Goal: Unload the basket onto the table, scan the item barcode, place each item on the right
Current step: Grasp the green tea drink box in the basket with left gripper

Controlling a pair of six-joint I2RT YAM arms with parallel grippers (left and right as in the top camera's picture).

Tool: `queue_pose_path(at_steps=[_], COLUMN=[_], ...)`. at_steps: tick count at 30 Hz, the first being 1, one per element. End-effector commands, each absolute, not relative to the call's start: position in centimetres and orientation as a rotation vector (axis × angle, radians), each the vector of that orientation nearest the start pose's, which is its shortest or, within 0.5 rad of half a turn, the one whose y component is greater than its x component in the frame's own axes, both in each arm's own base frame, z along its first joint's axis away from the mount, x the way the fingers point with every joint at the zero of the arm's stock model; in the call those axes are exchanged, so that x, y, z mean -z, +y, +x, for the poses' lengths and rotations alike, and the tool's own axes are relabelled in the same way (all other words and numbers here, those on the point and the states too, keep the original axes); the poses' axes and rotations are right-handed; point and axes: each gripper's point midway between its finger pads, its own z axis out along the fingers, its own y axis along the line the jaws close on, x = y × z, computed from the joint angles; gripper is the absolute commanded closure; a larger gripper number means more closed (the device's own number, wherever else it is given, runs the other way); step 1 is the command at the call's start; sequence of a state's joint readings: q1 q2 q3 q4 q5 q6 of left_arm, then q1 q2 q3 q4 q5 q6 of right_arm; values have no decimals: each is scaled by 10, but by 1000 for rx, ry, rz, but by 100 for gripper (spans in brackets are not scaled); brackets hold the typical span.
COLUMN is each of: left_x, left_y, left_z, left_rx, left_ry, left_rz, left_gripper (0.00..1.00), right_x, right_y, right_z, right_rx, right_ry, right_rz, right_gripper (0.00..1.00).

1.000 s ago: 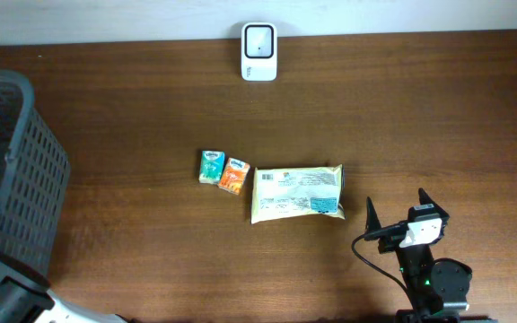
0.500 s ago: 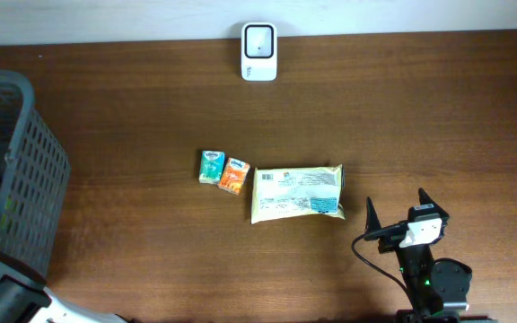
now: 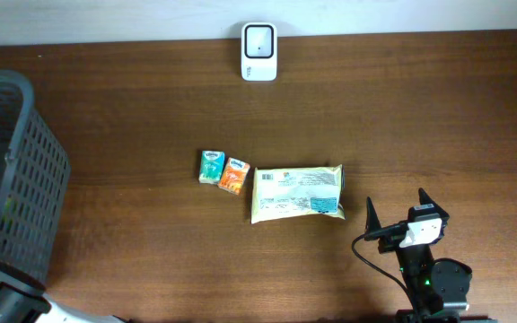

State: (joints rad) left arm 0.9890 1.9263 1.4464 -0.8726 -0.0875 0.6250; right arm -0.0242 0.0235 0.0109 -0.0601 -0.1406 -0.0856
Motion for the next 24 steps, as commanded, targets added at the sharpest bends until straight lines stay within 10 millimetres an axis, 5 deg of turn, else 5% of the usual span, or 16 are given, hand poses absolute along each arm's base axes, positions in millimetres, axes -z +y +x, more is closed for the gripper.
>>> queue_pose_path(at_steps=[1, 3, 8, 11, 13, 15, 23, 24], left_x=[-47, -46, -46, -46, -48, -49, -30, -31], left_y=[336, 331, 325, 324, 314, 310, 301, 302], left_z=[209, 216, 226, 227, 242, 247, 240, 241], left_rx=[-252, -212, -120, -103, 23, 65, 80, 78], left_ry=[2996, 2969, 2851, 2814, 2756, 2737, 2745, 2743], left_rz=[-530, -538, -823, -926, -891, -881, -914, -913], left_gripper=[16, 51, 71, 72, 57, 54, 66, 80], right_x=[-156, -156, -156, -156, -156, -156, -156, -156], right_y=[20, 20, 20, 20, 20, 20, 20, 20], right_z=[246, 246, 246, 246, 246, 246, 246, 246], right_rx=[-42, -42, -42, -42, -42, -42, -42, -42], right_ry=[1640, 1640, 1640, 1640, 1640, 1640, 1640, 1640], right_rz=[-166, -166, -166, -166, -166, -166, -166, -166], right_gripper=[1, 1, 1, 1, 1, 1, 1, 1])
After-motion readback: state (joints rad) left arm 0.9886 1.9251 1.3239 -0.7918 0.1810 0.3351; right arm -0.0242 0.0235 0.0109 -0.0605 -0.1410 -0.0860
